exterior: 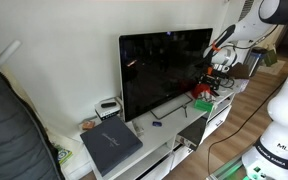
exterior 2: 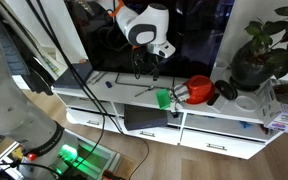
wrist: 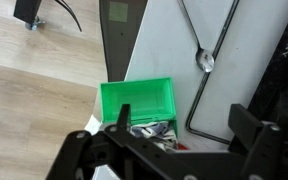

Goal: Move the grey towel to the left

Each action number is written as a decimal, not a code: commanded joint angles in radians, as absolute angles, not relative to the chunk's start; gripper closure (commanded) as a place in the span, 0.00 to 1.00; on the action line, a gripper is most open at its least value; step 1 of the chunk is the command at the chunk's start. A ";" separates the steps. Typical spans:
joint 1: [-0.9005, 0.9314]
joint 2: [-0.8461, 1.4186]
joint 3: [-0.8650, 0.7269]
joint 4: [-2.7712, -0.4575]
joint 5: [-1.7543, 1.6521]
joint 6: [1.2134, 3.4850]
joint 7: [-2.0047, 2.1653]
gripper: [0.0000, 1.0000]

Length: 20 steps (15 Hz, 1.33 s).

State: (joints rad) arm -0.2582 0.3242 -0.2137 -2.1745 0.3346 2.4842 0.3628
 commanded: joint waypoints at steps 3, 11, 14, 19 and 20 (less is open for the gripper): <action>-0.250 0.366 -0.235 -2.154 0.315 2.508 0.375 0.00; -0.302 0.542 -0.268 -2.077 0.348 2.659 0.392 0.00; -0.287 0.607 -0.290 -2.040 0.332 2.732 0.436 0.00; -0.288 0.689 -0.274 -1.966 0.341 2.774 0.444 0.00; -0.289 0.704 -0.268 -1.949 0.344 2.776 0.442 0.00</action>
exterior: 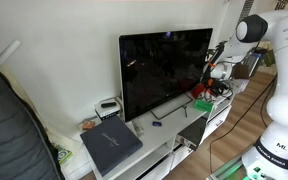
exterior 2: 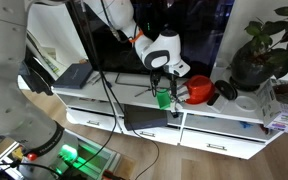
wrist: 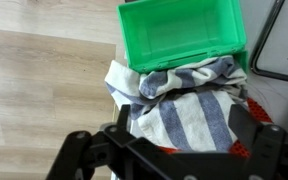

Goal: Move the grey towel to the left

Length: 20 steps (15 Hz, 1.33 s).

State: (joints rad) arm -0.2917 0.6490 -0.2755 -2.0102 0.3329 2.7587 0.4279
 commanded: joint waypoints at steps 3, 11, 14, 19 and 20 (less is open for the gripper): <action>-0.297 0.745 -0.245 -1.899 0.348 2.753 0.433 0.00; -0.304 0.854 -0.216 -1.804 0.353 2.721 0.435 0.00; -0.313 0.880 -0.216 -1.781 0.357 2.705 0.438 0.13; -0.306 0.907 -0.227 -1.748 0.352 2.696 0.455 0.55; -0.304 0.908 -0.228 -1.742 0.351 2.692 0.459 0.60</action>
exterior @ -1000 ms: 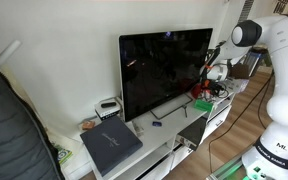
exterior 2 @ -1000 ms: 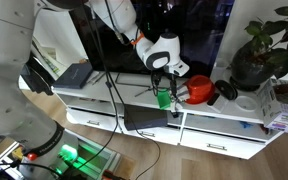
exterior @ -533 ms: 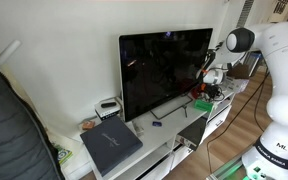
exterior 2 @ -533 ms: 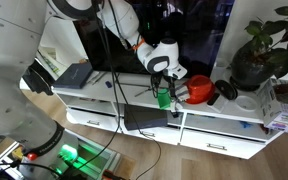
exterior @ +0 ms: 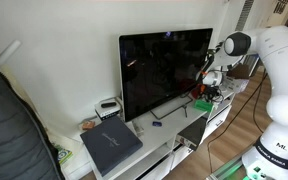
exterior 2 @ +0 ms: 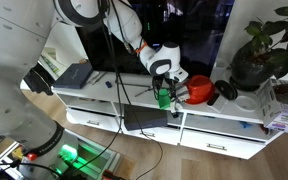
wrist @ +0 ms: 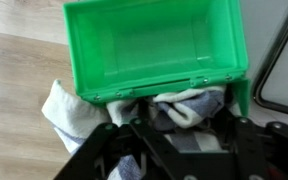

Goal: Move the grey towel to the left

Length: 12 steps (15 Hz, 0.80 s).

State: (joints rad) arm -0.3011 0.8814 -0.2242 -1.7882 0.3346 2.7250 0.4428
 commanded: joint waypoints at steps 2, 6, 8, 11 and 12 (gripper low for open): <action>-0.297 0.909 -0.233 -1.736 0.347 2.687 0.466 0.74; -0.294 0.888 -0.239 -1.755 0.349 2.691 0.474 0.99; -0.299 0.862 -0.241 -1.782 0.355 2.714 0.470 1.00; -0.302 0.808 -0.249 -1.836 0.360 2.714 0.467 0.98; -0.302 0.791 -0.254 -1.854 0.359 2.714 0.466 0.98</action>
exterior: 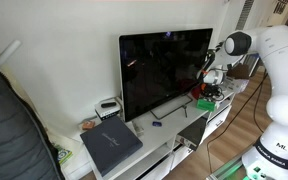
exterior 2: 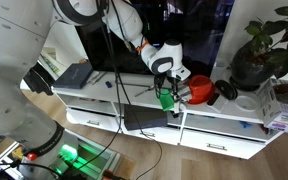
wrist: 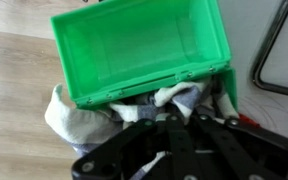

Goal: Move the grey towel to the left

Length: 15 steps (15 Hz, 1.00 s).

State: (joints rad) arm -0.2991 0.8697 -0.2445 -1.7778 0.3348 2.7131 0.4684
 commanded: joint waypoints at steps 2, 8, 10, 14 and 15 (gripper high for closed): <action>-0.307 0.745 -0.255 -1.895 0.366 2.728 0.455 0.98; -0.310 0.630 -0.254 -1.969 0.378 2.764 0.446 0.98; -0.311 0.613 -0.244 -1.969 0.388 2.771 0.451 0.98; -0.300 0.566 -0.248 -2.001 0.389 2.769 0.462 0.98; -0.296 0.549 -0.255 -2.019 0.389 2.778 0.467 0.98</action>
